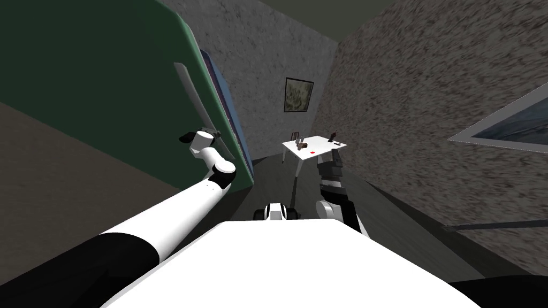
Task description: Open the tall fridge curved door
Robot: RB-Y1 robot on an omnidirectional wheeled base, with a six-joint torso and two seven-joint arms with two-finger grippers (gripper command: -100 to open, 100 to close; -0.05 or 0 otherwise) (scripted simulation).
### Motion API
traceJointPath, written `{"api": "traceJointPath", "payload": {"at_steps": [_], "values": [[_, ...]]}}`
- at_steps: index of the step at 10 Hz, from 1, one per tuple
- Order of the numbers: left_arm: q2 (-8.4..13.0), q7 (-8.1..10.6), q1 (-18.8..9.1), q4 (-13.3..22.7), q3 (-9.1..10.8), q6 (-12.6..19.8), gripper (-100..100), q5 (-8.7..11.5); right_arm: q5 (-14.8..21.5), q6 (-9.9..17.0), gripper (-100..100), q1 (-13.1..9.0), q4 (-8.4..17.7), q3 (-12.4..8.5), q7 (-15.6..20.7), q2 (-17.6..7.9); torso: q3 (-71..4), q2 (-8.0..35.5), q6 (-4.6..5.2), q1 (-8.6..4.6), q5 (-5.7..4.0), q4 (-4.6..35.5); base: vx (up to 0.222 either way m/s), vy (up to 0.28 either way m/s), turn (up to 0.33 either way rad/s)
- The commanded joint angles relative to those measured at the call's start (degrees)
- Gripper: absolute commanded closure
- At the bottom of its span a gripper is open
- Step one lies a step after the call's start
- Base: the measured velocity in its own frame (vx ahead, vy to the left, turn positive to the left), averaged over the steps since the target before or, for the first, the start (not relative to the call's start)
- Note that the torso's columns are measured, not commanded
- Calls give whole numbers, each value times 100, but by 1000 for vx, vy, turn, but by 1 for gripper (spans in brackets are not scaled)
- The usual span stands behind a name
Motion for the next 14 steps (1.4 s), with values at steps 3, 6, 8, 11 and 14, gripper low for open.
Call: {"api": "traceJointPath", "payload": {"at_steps": [3,6,8,11,14], "values": [[86,-132,79,149,-379,197,100,681,0,0,0,1,0,0,0,1,-12,-19,-3,-12,-4,-2,-98,-1,129],[17,-259,162,297,-866,511,100,1209,0,0,0,0,0,1,0,0,-3,-10,9,1,6,-4,-179,61,195],[-18,-322,203,371,-1109,667,100,1554,0,0,0,-1,1,1,0,0,-18,-32,8,-1,8,-9,-176,47,199],[-53,-385,244,445,-1352,824,100,2051,0,0,0,0,0,0,0,0,-22,-37,38,-30,0,-27,-156,45,153],[-130,-463,291,360,-1319,1187,100,2207,0,0,0,1,0,1,0,0,-35,-55,41,-33,1,-34,-75,60,106]]}}
